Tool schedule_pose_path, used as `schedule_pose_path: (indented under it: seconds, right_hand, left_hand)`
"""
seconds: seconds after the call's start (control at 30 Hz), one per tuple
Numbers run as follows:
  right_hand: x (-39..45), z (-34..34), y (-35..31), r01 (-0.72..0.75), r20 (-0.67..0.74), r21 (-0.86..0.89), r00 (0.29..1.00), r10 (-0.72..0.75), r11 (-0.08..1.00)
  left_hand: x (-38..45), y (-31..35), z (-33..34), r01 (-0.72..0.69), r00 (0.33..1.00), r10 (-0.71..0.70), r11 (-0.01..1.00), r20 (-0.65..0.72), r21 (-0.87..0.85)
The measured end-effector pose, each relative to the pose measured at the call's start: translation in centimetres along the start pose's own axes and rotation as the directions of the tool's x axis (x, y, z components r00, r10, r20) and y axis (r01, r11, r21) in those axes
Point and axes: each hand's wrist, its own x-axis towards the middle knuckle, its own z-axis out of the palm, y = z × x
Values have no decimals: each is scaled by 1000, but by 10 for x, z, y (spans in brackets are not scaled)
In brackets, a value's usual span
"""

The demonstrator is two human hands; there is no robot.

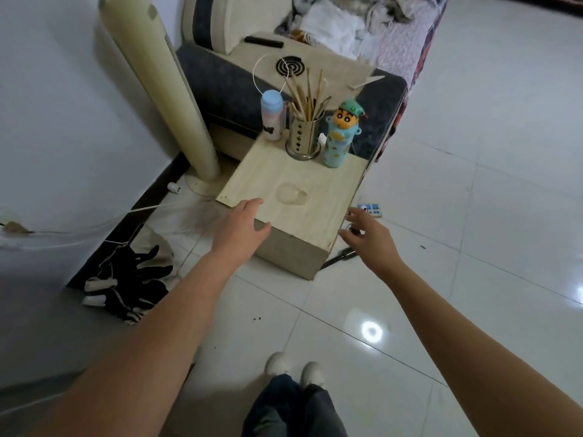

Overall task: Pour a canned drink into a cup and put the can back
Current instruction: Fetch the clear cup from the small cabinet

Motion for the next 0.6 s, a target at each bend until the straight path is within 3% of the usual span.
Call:
schedule_pose_path:
  seconds: [0.3, 0.6]
  right_hand:
    - [116, 71, 58, -58, 55, 135, 997, 51, 989]
    - [192, 130, 87, -36, 62, 292, 998, 19, 956]
  left_hand:
    - [114, -48, 98, -2, 998, 0, 1000, 66, 23]
    - [160, -89, 183, 37, 988, -51, 995, 147, 93]
